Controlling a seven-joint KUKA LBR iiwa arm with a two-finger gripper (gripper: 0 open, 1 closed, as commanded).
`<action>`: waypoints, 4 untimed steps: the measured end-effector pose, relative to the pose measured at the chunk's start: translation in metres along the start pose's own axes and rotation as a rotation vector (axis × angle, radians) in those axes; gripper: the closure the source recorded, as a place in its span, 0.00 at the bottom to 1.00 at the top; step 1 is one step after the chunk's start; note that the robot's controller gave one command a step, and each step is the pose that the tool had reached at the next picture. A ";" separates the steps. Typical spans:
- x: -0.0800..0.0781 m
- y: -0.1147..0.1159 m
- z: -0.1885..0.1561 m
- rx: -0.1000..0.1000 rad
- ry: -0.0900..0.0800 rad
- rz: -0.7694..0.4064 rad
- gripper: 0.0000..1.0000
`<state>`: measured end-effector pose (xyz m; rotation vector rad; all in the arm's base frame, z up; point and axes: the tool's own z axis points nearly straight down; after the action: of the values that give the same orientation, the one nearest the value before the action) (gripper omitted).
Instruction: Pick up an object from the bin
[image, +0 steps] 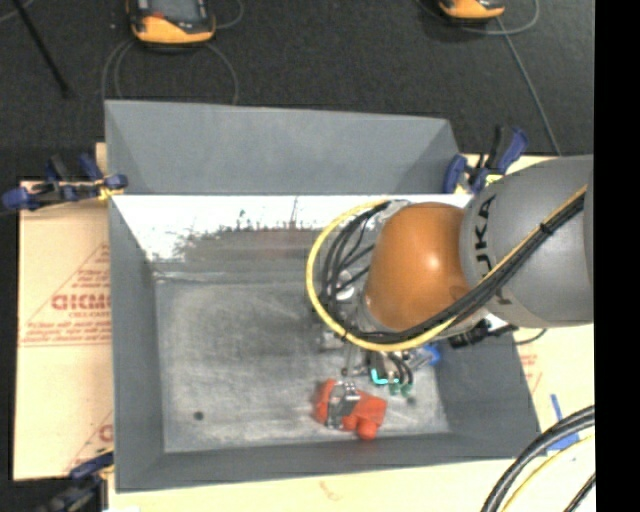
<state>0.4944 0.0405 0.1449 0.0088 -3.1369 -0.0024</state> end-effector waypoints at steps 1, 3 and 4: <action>-0.020 -0.057 0.068 0.001 -0.012 -0.466 0.00; -0.043 -0.197 0.024 0.000 -0.009 -0.800 0.00; -0.044 -0.171 0.068 -0.011 -0.016 -1.043 0.00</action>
Offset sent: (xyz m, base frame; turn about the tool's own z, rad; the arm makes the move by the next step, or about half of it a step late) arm 0.0148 -0.0588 -0.0749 -0.4689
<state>0.5387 -0.1300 0.0763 1.5788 -2.7303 -0.0224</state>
